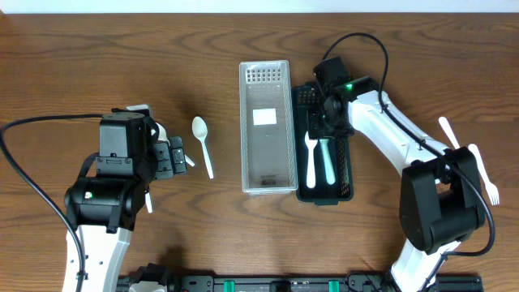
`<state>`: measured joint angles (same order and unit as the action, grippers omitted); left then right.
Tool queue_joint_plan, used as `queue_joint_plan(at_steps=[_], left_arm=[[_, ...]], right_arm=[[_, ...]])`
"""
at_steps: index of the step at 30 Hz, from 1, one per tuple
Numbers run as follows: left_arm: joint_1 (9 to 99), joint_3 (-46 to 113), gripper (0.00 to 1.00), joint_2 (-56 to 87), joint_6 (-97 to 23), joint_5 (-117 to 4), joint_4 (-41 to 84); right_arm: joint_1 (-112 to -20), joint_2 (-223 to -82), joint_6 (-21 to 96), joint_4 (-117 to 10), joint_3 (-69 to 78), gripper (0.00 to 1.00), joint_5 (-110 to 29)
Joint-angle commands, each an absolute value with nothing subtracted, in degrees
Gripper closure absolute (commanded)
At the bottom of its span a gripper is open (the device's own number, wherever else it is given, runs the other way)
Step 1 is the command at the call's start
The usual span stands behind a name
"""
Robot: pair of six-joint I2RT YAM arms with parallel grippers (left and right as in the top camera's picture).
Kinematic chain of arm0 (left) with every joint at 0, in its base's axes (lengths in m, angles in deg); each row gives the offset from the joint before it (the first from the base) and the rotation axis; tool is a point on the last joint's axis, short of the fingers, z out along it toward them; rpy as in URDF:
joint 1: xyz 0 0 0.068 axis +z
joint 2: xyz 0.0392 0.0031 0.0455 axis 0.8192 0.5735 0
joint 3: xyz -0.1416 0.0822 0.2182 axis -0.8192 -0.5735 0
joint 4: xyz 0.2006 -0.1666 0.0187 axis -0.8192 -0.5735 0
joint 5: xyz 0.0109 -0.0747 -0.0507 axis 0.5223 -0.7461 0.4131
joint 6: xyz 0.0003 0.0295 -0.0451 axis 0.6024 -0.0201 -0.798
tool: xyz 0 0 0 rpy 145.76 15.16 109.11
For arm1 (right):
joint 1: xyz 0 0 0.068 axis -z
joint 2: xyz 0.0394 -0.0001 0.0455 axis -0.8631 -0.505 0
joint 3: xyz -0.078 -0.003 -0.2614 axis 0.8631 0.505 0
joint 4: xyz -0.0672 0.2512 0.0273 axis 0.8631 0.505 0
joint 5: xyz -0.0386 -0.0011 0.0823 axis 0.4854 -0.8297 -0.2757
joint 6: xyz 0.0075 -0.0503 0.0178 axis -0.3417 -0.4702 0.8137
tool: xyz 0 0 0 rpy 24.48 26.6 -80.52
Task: Pack container
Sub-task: 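Carry the fork into the dark basket and release it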
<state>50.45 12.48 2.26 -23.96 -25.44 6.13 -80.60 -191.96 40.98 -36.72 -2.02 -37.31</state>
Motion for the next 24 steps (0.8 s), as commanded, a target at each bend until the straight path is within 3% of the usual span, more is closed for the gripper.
queue_joint_plan(at_steps=[1,9,17,24], left_arm=[[50.7,13.2,0.02,2.3,-24.5,-25.2,5.9],[50.7,13.2,0.02,2.3,-24.5,-25.2,5.9],[50.7,13.2,0.02,2.3,-24.5,-25.2,6.0],[50.7,13.2,0.02,2.3,-24.5,-25.2,5.9]], right_arm=[[-81.1,-191.0,41.2,-36.6,-2.9,0.49,-36.9],[-76.5,-182.6,39.6,-28.8,-14.6,0.49,-35.4],[-58.9,-173.1,26.6,-23.2,-19.5,0.17,-35.3],[-42.3,-177.6,12.1,-18.9,-18.1,0.09,-35.3]])
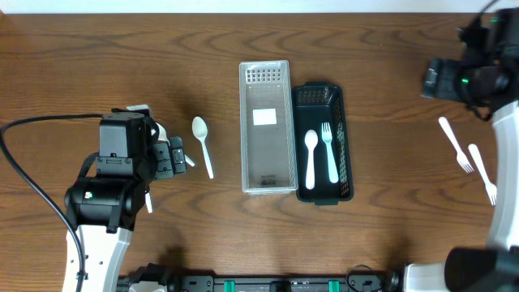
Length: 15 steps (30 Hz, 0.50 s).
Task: Pack container
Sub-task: 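Carry the fork into the dark basket and release it, then move the right gripper to the next white fork and grasp it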
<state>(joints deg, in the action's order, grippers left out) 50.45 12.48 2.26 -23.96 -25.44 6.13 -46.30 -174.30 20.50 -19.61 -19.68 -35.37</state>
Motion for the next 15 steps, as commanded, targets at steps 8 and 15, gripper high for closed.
queue_joint_plan(at_steps=[8,15], left_arm=[[50.7,13.2,0.02,2.3,-24.5,-25.2,5.3],[50.7,13.2,0.02,2.3,-24.5,-25.2,5.1]], right_arm=[[-34.3,-188.5,9.1,-19.2,-17.1,0.04,-35.3],[-32.9,-196.8,7.8,-21.3,-17.1,0.02,-34.9]])
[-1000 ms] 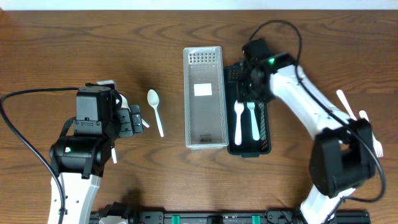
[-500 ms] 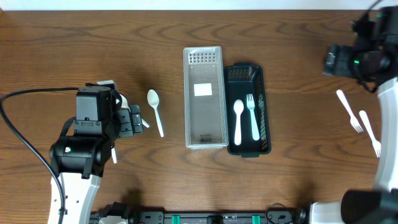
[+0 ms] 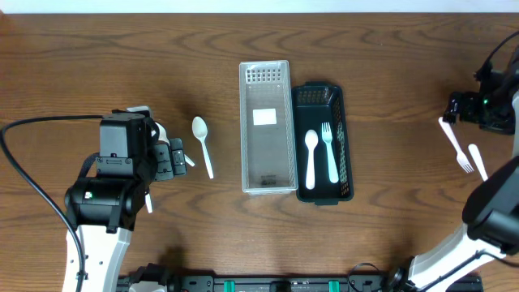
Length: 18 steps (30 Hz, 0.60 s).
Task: Pack container
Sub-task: 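Move the right gripper to the next white fork and grasp it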
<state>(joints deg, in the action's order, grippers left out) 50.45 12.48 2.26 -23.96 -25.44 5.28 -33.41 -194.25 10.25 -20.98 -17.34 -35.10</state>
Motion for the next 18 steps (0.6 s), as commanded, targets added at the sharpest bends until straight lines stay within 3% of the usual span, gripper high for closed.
queue_joint_plan(at_steps=[1,18], left_arm=[[50.7,13.2,0.02,2.3,-24.5,-25.2,5.1],[50.7,13.2,0.02,2.3,-24.5,-25.2,5.1]], right_arm=[[-32.9,-197.8,7.6,-21.6,-17.1,0.01,-34.9],[-32.7,-208.4,7.6,-23.0,-17.1,0.03,-33.4]])
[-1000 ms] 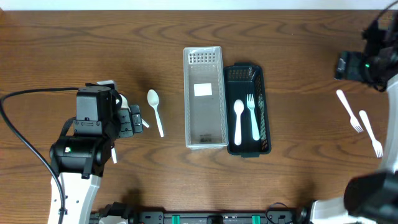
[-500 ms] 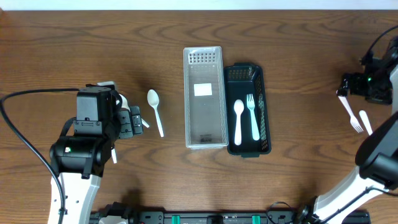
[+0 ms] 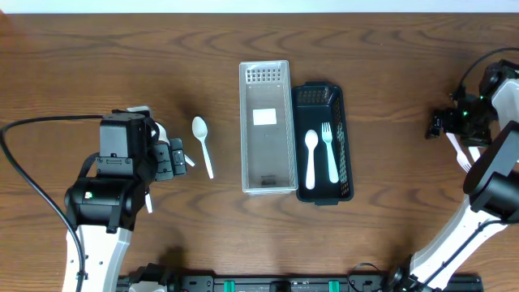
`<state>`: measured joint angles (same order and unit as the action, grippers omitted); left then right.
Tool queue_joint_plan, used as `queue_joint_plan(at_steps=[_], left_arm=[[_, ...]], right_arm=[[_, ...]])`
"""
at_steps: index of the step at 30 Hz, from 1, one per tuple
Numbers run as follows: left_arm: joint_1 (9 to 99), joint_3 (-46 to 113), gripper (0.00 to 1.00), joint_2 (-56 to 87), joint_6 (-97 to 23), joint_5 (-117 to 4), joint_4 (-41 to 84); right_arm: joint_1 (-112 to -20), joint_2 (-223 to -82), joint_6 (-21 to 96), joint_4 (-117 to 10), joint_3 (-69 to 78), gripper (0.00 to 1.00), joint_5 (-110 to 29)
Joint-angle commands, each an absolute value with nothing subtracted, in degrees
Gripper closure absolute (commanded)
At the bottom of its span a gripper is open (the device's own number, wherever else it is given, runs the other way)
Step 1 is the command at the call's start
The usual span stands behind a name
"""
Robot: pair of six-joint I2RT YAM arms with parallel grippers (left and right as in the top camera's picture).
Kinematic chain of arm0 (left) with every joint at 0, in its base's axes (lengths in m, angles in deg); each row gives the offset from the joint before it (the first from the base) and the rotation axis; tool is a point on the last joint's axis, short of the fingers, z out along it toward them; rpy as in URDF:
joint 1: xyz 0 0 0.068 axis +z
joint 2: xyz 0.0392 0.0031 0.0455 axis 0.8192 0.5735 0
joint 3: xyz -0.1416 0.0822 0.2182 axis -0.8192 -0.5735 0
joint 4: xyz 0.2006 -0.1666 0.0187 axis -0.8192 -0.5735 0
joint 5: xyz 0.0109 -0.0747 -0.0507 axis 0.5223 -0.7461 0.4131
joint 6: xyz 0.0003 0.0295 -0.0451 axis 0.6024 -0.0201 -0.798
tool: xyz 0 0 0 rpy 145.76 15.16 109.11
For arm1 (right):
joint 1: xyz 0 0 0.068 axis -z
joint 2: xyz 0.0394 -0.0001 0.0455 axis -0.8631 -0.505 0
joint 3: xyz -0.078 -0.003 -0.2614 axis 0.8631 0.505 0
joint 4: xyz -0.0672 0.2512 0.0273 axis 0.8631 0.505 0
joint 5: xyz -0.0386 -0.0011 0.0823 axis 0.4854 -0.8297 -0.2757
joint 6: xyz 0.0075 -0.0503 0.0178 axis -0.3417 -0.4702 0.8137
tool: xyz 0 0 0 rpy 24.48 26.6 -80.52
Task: Pack container
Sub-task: 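Move the right gripper to the next white fork and grasp it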
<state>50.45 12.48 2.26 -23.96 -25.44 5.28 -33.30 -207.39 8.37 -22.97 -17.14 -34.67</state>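
A clear container (image 3: 266, 182) stands mid-table with a black container (image 3: 345, 144) against its right side. In the black one lie a white spoon (image 3: 310, 158) and a pale fork (image 3: 328, 152). Another white spoon (image 3: 203, 144) lies on the table left of the clear container, just right of my left gripper (image 3: 183, 159), whose state I cannot make out. At the far right, my right gripper (image 3: 435, 126) hovers with its fingers apart beside a white fork (image 3: 463, 160), partly hidden under the arm.
The clear container holds only a white label (image 3: 265, 117). The right arm (image 3: 495, 154) runs down the right edge of the view. The left arm's base (image 3: 101, 199) sits at the lower left.
My right gripper has shifted a little left and down, from above the forks at the right edge to just left of them. One of the two forks is now hidden. The left arm is unchanged.
First my right gripper was down in the black container over the spoon and fork. Then it was away at the far upper right, leaving both utensils in the container. It then came down near the two white forks at the right, where it is now.
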Motion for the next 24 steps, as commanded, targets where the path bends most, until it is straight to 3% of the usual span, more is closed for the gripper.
queue_joint_plan(at_steps=[1,15,19,24], left_arm=[[50.7,13.2,0.02,2.3,-24.5,-25.2,5.1],[50.7,13.2,0.02,2.3,-24.5,-25.2,5.1],[50.7,13.2,0.02,2.3,-24.5,-25.2,5.1],[50.7,13.2,0.02,2.3,-24.5,-25.2,5.1]], right_arm=[[-32.6,-208.5,7.7,-23.0,-16.9,0.03,-33.4],[-32.6,-208.5,7.7,-24.6,-12.1,0.1,-33.6],[-32.6,-208.5,7.9,-25.0,-11.1,0.2,-33.7],[-32.6,-208.5,8.4,-25.1,-11.1,0.39,-34.1]])
